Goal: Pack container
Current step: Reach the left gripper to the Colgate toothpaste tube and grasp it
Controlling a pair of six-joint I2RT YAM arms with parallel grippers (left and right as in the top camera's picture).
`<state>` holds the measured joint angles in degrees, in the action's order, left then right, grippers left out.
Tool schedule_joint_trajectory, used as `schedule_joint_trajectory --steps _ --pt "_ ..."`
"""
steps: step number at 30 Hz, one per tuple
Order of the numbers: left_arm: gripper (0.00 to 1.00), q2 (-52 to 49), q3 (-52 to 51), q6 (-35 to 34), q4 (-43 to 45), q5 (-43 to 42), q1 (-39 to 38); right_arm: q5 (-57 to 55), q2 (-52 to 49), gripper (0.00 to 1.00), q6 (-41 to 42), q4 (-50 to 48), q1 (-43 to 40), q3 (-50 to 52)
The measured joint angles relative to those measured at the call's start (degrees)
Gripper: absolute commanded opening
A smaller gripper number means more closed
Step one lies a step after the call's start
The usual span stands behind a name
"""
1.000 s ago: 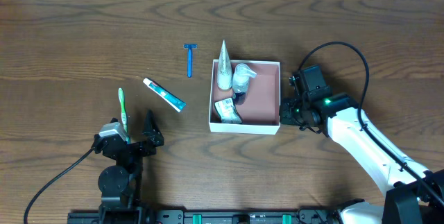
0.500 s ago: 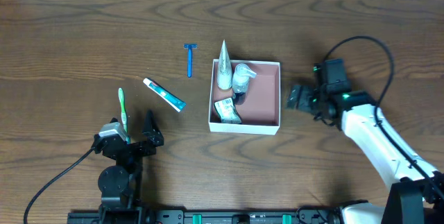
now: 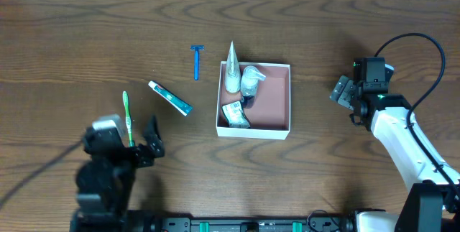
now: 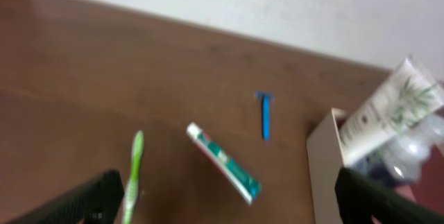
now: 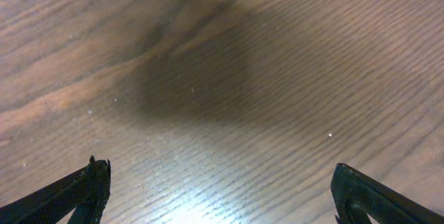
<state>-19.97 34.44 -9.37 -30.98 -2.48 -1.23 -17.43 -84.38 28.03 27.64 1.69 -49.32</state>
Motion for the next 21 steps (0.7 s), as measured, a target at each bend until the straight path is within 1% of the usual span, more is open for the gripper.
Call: schedule_joint_trajectory --steps 2,7,10,13,16,21 --pt "0.98 -7.02 9.14 0.44 -6.95 0.15 0.0 -0.28 0.0 0.99 0.0 0.02 -0.02 0.0" --pt "0.98 -28.52 34.23 0.66 -23.87 0.31 0.02 -0.57 0.0 0.99 0.02 0.0 -0.02 0.02" --pt "0.98 -39.54 45.35 0.66 -27.96 0.0 0.02 -0.63 0.0 0.99 0.0 0.0 -0.02 0.02" --pt "0.98 -48.26 50.49 0.68 -28.46 -2.73 0.0 -0.61 0.0 0.99 0.0 -0.02 -0.02 0.02" --pt "0.98 -54.55 50.97 0.68 -29.92 -6.34 0.0 -0.61 0.0 0.99 0.0 -0.02 -0.02 0.02" --pt "0.98 -64.26 50.97 0.61 -30.12 -8.96 0.0 -0.63 0.0 0.99 0.0 -0.02 -0.02 0.02"
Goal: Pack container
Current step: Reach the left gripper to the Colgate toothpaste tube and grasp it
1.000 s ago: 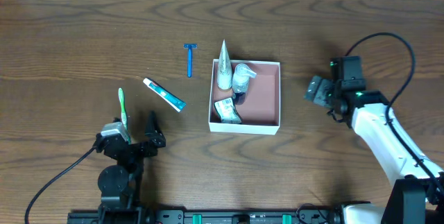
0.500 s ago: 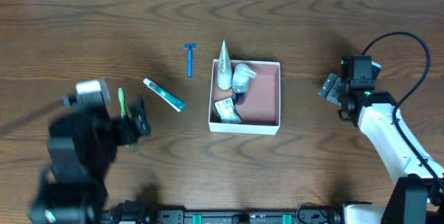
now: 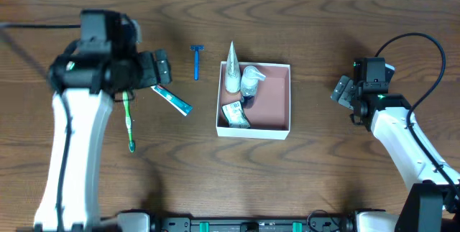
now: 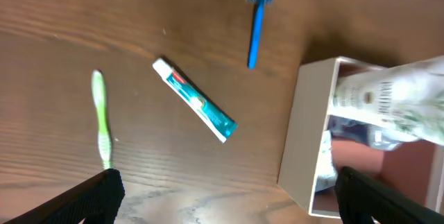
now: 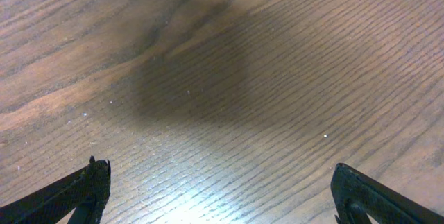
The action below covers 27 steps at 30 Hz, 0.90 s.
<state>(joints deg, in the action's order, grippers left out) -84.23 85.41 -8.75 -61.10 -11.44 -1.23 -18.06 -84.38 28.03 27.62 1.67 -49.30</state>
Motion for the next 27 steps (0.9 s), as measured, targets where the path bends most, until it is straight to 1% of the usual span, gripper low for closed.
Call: schedule_joint_trajectory --steps 3,4,6,10,13,17,21,27 --pt "1.0 -5.6 0.0 -3.1 0.61 -0.44 0.0 0.0 0.0 0.99 0.0 0.0 0.0 0.0" --pt "0.97 -7.56 0.0 -5.18 0.87 -0.31 0.0 0.0 0.0 0.99 0.0 -0.02 0.0 0.0" --pt "0.96 -10.99 0.0 -10.21 0.96 0.04 0.0 0.0 0.0 0.99 0.0 -0.02 0.0 0.0" --pt "0.96 -17.53 0.0 -20.15 1.62 0.66 0.0 0.0 0.0 0.99 0.0 0.0 0.0 0.0" --pt "0.95 -21.42 0.0 -25.9 2.45 0.96 0.0 0.02 0.0 0.99 0.0 0.0 0.0 0.0" --pt "0.94 -25.0 0.0 -30.73 3.21 1.16 0.0 0.0 0.0 0.99 0.0 -0.02 0.0 0.0" --pt "0.89 -26.86 0.0 -34.27 3.67 1.62 0.0 0.02 0.0 0.99 0.0 -0.02 0.0 0.0" --pt "0.88 -28.35 0.0 -37.88 3.72 2.86 0.0 0.02 0.0 0.99 0.0 -0.02 0.0 0.0"
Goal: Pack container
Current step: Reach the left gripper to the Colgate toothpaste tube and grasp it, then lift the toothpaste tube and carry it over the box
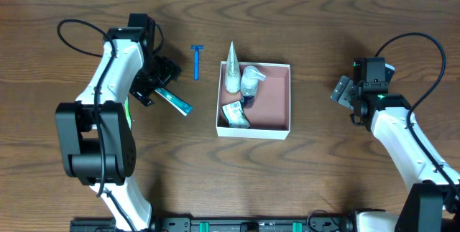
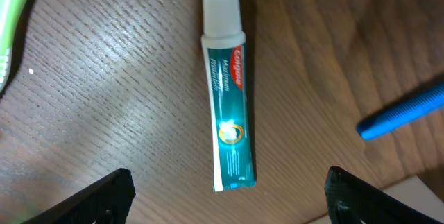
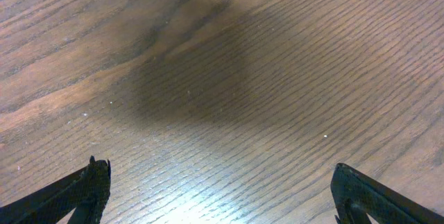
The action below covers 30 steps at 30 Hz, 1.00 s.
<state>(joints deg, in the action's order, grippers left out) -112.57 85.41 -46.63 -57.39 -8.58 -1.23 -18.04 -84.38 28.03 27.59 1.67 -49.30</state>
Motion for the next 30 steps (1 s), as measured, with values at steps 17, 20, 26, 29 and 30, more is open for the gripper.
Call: schedule_joint_trajectory --steps 17,20,26,29,30 --pt "0.7 -7.34 0.0 -1.46 1.46 0.87 0.0 -0.02 0.0 0.99 0.02 0.02 0.0 0.0" --pt "0.59 -7.34 0.0 -1.68 2.54 1.55 0.0 0.0 0.0 0.99 0.0 0.02 0.0 0.0" --pt "0.51 -7.34 -0.57 -1.46 4.39 2.16 0.0 0.0 0.0 0.99 0.0 0.0 0.0 0.0" --pt "0.47 -7.34 -1.75 -1.44 5.31 2.16 0.0 0.0 0.0 0.99 0.0 0.02 0.0 0.0" --pt "0.45 -7.34 -2.4 -1.53 5.62 2.19 0.0 -0.02 0.0 0.99 0.0 0.0 0.0 0.0"
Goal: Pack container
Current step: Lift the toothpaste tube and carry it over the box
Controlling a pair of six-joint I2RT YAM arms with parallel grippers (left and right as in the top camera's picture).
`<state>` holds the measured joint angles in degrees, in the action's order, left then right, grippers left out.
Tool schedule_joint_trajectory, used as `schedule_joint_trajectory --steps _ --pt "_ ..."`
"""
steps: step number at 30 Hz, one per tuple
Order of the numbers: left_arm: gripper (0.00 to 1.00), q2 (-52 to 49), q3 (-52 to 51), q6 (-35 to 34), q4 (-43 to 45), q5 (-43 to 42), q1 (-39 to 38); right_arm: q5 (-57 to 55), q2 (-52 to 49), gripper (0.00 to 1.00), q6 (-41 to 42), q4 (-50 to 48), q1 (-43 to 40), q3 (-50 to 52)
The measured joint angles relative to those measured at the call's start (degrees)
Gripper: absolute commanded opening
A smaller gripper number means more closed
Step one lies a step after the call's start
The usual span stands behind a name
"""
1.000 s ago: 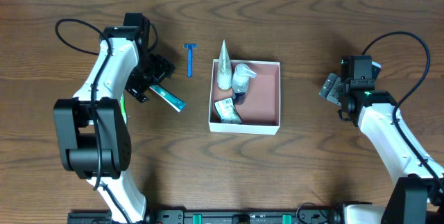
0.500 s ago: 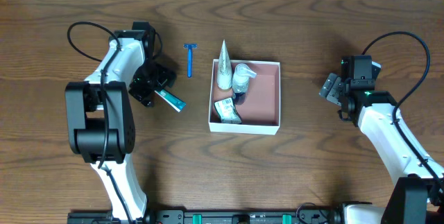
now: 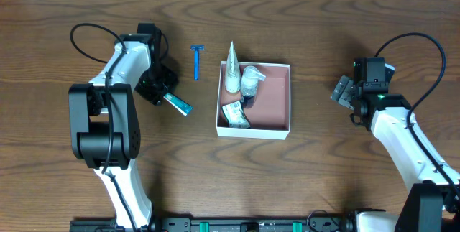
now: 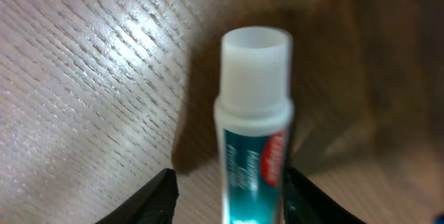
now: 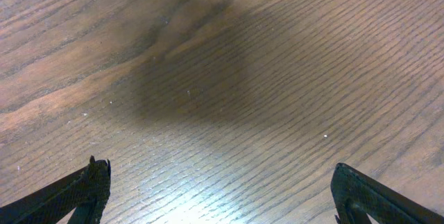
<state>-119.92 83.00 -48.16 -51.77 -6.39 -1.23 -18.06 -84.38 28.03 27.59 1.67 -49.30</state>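
Observation:
A teal toothpaste tube (image 3: 178, 105) with a white cap (image 4: 254, 57) lies on the table left of the white box (image 3: 290, 106). My left gripper (image 3: 159, 90) is down over the tube's cap end. In the left wrist view the gripper (image 4: 232, 197) is open, its fingers on either side of the tube; the left finger stands a little apart from it. The box holds a white tube (image 3: 231, 68), a small bottle (image 3: 250, 81) and a packet (image 3: 235, 114). My right gripper (image 3: 346, 93) is open over bare wood (image 5: 222, 113) at the far right.
A blue razor (image 3: 196, 61) lies on the table just left of the box's far corner. The left arm (image 3: 118, 67) stretches along the left side, with a black cable looping behind it. The green toothbrush is hidden under that arm.
My left gripper has come down from above the toothpaste tube to straddle its cap end, and its jaws stand closer together. The right arm has not moved.
My left arm was first low at the front left near the green toothbrush, gripper wide open. Then it was over the toothbrush and toothpaste, then just above the toothpaste tube. Now its fingers flank the tube. The right arm stayed still, open, throughout.

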Motion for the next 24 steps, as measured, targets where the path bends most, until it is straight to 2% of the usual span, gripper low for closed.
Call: schedule_joint_trajectory --steps 4,9,11,18,24 --pt "0.41 0.39 -1.16 0.09 1.55 -0.26 0.0 0.02 0.0 0.99 0.0 0.0 0.0 0.0" --pt "0.2 1.22 -2.69 0.02 3.91 -0.79 0.0 0.02 0.0 0.99 0.0 0.0 0.0 0.0" --pt "0.15 1.33 -2.8 0.37 4.11 -0.68 -0.04 0.02 0.0 0.99 0.0 0.0 0.0 0.0" --pt "0.13 1.42 -2.84 4.17 4.11 -0.48 -0.04 0.02 0.0 0.99 0.0 0.02 0.0 0.0" --pt "0.13 1.66 -2.38 10.49 0.57 -0.26 -0.04 0.02 0.0 0.99 0.0 0.02 0.0 0.0"
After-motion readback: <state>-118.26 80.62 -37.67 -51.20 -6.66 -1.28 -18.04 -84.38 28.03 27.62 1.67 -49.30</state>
